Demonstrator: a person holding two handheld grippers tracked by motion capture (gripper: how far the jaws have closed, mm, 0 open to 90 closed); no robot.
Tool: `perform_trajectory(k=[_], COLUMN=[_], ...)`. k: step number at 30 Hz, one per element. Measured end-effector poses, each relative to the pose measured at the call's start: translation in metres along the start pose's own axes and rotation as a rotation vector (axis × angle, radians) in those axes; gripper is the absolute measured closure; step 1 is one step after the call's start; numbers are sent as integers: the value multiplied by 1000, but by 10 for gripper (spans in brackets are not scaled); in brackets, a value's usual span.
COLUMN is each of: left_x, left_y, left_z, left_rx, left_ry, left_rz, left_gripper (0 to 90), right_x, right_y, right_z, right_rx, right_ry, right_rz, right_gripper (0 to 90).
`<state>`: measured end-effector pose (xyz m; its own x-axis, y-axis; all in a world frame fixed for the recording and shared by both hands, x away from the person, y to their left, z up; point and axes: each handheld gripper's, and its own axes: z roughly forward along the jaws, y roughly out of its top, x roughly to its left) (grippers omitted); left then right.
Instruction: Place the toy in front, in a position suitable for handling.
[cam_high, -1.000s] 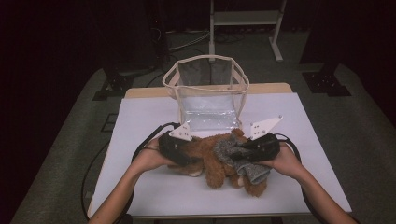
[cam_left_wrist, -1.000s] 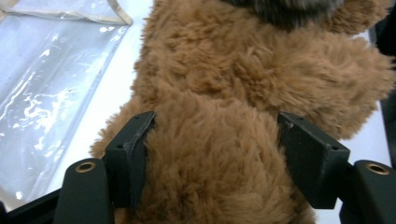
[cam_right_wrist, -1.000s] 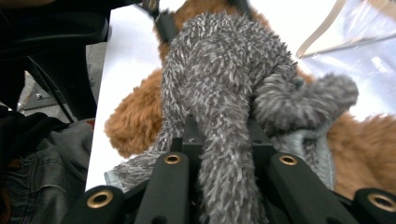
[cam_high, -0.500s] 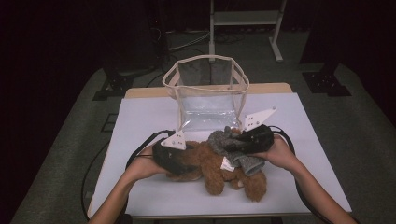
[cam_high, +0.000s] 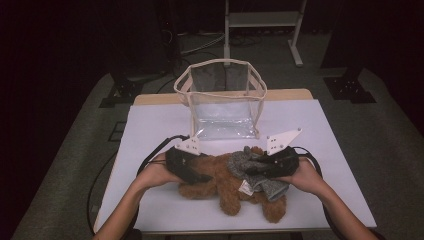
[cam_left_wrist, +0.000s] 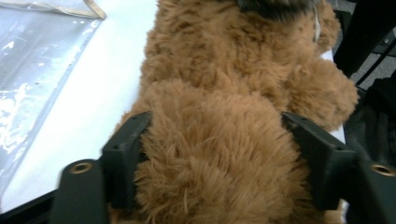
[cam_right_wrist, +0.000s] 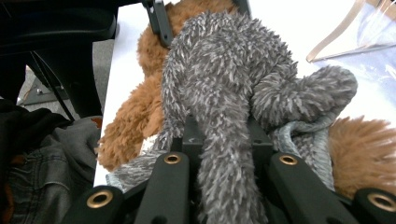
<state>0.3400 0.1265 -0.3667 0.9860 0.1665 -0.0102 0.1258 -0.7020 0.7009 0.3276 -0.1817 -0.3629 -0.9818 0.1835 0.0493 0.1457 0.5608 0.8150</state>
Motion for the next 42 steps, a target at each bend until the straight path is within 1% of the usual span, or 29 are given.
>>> perform_trajectory(k=[2,5,6,7,8,9,12,15,16,17,20,21,22,23,24,26,27,28,30,32,33,36,37,40,41,42], left_x=[-2,-11,-11,-14,-17,-20,-21,-21,-20,-20,-19,-17,-17,-15,-15,-9,-8,-6,-7,-10,-11,-12,-12,-12,-12,-11], left_y=[-1,-2,-2,-2,-3,-4,-7,-7,-6,-5,-5,-6,-6,-9,-9,-18,-21,-25,-28,-29,-29,-29,-28,-28,-28,-28], left_z=[0,-2,-2,-2,-3,-5,-7,-9,-10,-11,-14,-17,-17,-20,-20,-19,-18,-16,-15,-12,-11,-10,-11,-11,-12,-12], left_rx=[2,5,5,8,13,16,-7,-27,-26,-25,-26,-14,-14,-4,-4,11,9,-3,-18,-19,-12,-3,10,14,11,9], left_ry=[-2,2,2,6,9,16,14,19,29,33,42,56,56,65,65,42,31,16,12,9,10,13,24,31,33,35], left_rz=[4,27,27,41,53,58,56,54,57,54,54,42,42,15,15,-43,-54,-71,-67,-61,-54,-56,-48,-46,-44,-45], left_gripper=[309,315,315,315,314,309,304,271,257,231,193,178,150,124,115,88,91,104,184,244,255,275,287,299,298,297], right_x=[0,-2,-2,-2,-2,0,1,4,4,5,5,6,6,6,6,6,7,7,7,6,6,6,7,7,8,8], right_y=[9,21,23,23,27,29,25,16,14,11,8,6,6,4,3,2,2,2,3,5,7,11,12,11,8,7], right_z=[-3,-6,-5,-5,-3,1,4,3,3,2,1,0,0,0,-1,-1,-1,-1,-1,-1,-1,0,0,-1,-3,-4], right_rx=[-2,-21,-23,-23,-25,-15,-12,-12,-12,-13,-16,-20,-20,-24,-23,-25,-25,-25,-17,-7,-5,4,4,-2,-13,-14], right_ry=[-4,-19,-21,-21,-22,-19,-7,-9,-10,-13,-17,-18,-18,-20,-19,-16,-16,-16,-19,-20,-20,-22,-23,-24,-23,-26], right_rz=[-14,-29,-31,-31,-42,-53,-49,-38,-37,-30,-24,-22,-22,-18,-18,-14,-14,-14,-19,-21,-21,-29,-29,-32,-24,-27], right_gripper=[750,750,750,750,750,749,749,749,750,749,750,749,749,749,750,749,749,749,749,749,749,749,749,749,748,748])
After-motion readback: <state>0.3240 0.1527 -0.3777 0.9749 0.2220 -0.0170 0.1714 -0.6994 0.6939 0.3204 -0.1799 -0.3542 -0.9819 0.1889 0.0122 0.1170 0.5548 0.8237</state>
